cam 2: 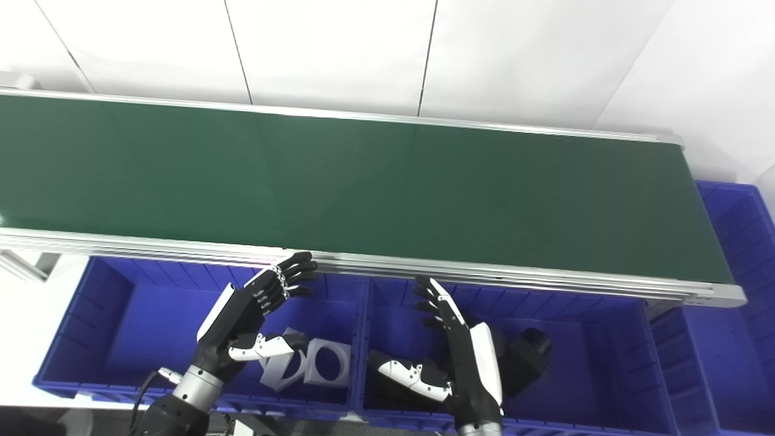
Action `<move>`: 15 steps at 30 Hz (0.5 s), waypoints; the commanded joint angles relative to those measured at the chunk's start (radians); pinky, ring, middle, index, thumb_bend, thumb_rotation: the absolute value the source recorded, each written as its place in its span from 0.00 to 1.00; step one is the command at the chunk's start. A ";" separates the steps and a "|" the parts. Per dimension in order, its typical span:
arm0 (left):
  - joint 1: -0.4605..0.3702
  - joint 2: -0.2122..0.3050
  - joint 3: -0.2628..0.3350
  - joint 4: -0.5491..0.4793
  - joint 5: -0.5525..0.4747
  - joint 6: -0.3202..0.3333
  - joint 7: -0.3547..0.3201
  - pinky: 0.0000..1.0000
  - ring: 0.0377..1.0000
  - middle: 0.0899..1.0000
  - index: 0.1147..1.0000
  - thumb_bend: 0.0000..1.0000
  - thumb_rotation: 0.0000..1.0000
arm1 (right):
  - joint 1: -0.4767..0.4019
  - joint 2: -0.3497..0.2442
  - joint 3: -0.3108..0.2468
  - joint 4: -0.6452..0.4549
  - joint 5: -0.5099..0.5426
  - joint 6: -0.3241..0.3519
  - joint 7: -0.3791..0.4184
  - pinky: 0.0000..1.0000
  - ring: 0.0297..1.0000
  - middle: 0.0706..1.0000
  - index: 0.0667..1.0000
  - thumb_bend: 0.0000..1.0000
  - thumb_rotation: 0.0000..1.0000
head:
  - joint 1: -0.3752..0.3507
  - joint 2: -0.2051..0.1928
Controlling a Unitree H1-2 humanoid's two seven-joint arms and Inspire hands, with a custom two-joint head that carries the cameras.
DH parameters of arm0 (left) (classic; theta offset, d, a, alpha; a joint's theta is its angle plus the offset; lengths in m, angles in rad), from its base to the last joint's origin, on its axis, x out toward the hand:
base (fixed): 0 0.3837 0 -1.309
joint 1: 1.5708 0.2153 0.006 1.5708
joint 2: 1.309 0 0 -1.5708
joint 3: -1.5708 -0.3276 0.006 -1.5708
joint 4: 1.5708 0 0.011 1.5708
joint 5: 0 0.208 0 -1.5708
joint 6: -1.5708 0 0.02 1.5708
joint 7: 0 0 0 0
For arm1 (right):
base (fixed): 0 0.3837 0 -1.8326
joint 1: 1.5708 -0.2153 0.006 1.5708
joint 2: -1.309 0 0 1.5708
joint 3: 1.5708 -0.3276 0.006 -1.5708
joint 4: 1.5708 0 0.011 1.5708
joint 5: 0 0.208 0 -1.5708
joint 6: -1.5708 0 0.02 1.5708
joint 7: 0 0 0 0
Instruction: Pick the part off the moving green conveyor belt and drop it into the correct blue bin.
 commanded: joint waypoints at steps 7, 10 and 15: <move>0.000 -0.011 0.007 -0.018 0.032 -0.040 0.005 0.72 0.80 0.82 0.82 0.75 0.33 | -0.005 0.007 0.001 0.005 0.020 -0.077 -0.036 0.69 0.76 0.81 0.87 0.68 0.33 | 0.003 -0.003; -0.001 -0.015 0.011 -0.015 0.025 -0.040 -0.003 0.72 0.80 0.82 0.82 0.75 0.32 | -0.006 0.007 0.002 0.006 0.023 -0.073 -0.036 0.69 0.76 0.81 0.87 0.68 0.33 | 0.002 -0.004; -0.004 -0.014 0.009 -0.011 0.038 -0.040 0.005 0.72 0.80 0.82 0.81 0.76 0.31 | -0.009 0.004 0.003 0.007 0.027 -0.070 -0.033 0.70 0.77 0.81 0.89 0.67 0.34 | 0.002 -0.005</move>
